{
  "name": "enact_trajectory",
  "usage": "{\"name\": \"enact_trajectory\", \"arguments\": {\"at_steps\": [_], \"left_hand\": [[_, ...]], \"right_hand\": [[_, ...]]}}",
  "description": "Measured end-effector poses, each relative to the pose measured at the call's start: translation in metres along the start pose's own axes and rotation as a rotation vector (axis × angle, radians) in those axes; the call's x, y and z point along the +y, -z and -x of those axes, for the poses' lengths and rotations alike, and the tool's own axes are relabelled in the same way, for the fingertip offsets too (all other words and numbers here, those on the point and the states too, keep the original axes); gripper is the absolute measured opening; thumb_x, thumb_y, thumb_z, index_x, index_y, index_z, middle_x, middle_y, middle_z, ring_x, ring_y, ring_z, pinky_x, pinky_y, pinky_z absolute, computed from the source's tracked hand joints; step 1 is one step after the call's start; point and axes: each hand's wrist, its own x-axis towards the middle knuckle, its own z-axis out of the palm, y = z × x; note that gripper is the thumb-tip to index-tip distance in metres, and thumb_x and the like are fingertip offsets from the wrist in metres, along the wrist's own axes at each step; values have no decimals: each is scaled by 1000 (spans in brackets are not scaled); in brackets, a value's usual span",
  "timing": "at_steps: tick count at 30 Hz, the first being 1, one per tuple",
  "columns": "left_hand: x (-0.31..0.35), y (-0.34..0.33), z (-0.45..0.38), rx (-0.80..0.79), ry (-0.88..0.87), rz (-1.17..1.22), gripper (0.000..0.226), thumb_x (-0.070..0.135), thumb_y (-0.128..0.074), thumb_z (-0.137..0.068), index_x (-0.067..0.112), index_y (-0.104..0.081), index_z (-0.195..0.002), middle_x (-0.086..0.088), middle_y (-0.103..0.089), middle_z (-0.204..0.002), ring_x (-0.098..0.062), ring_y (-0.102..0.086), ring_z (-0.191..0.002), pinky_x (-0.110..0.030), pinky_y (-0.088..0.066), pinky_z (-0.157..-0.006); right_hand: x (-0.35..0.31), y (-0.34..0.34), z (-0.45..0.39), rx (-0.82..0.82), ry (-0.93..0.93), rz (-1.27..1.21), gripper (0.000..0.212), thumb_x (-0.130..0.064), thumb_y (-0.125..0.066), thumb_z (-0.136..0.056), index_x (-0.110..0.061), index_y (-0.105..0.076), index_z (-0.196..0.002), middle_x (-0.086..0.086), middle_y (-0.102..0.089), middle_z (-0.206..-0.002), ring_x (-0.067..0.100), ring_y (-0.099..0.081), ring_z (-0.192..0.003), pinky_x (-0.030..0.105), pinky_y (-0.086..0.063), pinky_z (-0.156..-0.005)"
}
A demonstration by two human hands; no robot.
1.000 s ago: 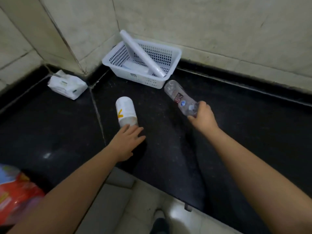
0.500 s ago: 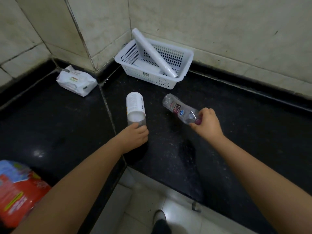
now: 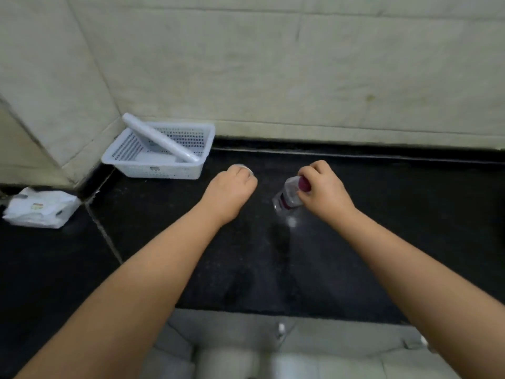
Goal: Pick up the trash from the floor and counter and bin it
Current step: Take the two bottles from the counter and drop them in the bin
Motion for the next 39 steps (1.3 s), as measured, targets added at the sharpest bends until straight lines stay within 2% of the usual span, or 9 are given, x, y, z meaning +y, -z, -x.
{"name": "enact_trajectory", "arguments": {"at_steps": [6, 14, 16, 22, 24, 26, 28, 32, 39], "left_hand": [[171, 105, -76, 241, -388, 45, 50, 8, -90, -13, 13, -69, -58, -2, -70, -59, -21, -62, -45, -13, -40, -34], [472, 295, -90, 538, -805, 168, 58, 14, -93, -9, 11, -72, -62, -2, -69, -58, -21, -66, -48, -13, -42, -32], [550, 335, -78, 595, -907, 231, 60, 17, -94, -8, 10, -72, -63, -3, -68, -57, -22, -66, -48, -14, -43, -31], [760, 426, -26, 675, -1163, 386, 57, 12, -95, -16, 8, -71, -67, -7, -69, -59, -26, -66, -50, -17, -46, -32], [824, 443, -6, 567, -1226, 402, 51, 7, -92, -45, 4, -69, -90, -13, -71, -83, -31, -68, -76, -26, -54, -49], [903, 453, 12, 514, -1311, 446, 44, 7, -70, -81, 5, -54, -122, -14, -60, -120, -33, -54, -111, -37, -52, -79], [981, 460, 30, 467, -1416, 411, 43, 11, -57, -92, 9, -44, -132, -11, -50, -133, -29, -44, -122, -37, -46, -91], [1148, 463, 65, 357, -1595, 392, 41, 18, -54, -94, 10, -43, -133, -12, -47, -134, -29, -42, -124, -39, -46, -93], [1356, 378, 151, -101, -1804, 261, 46, 29, -56, -92, 11, -44, -133, -13, -43, -132, -29, -38, -126, -41, -46, -94]], "right_hand": [[107, 149, 146, 97, -271, 113, 27, -7, -62, -80, -3, -59, -107, 17, -62, -108, 31, -55, -103, 33, -43, -85], [181, 355, 451, 460, -778, 343, 27, -5, -62, -81, 2, -60, -107, 23, -61, -108, 34, -54, -106, 30, -36, -79], [190, 391, 533, 550, -896, 419, 31, -7, -62, -82, 1, -58, -112, 22, -59, -112, 34, -53, -108, 34, -41, -85], [210, 441, 732, 726, -1232, 602, 25, 2, -65, -77, 8, -62, -101, 29, -59, -97, 40, -57, -93, 41, -49, -76], [227, 447, 788, 764, -1331, 587, 21, 5, -65, -74, 10, -63, -94, 32, -58, -92, 43, -58, -89, 43, -49, -74], [251, 450, 848, 783, -1470, 591, 17, 3, -63, -76, 10, -63, -92, 33, -57, -94, 43, -56, -92, 44, -48, -75], [280, 450, 908, 779, -1607, 576, 20, -1, -62, -80, 9, -62, -96, 32, -56, -101, 41, -55, -99, 43, -46, -80], [345, 442, 1023, 781, -1901, 456, 27, -10, -61, -84, 6, -60, -106, 29, -55, -110, 40, -53, -106, 42, -42, -87], [440, 347, 1171, 796, -2330, -89, 28, -13, -60, -85, 6, -57, -106, 23, -53, -114, 34, -50, -110, 34, -39, -92]]}}
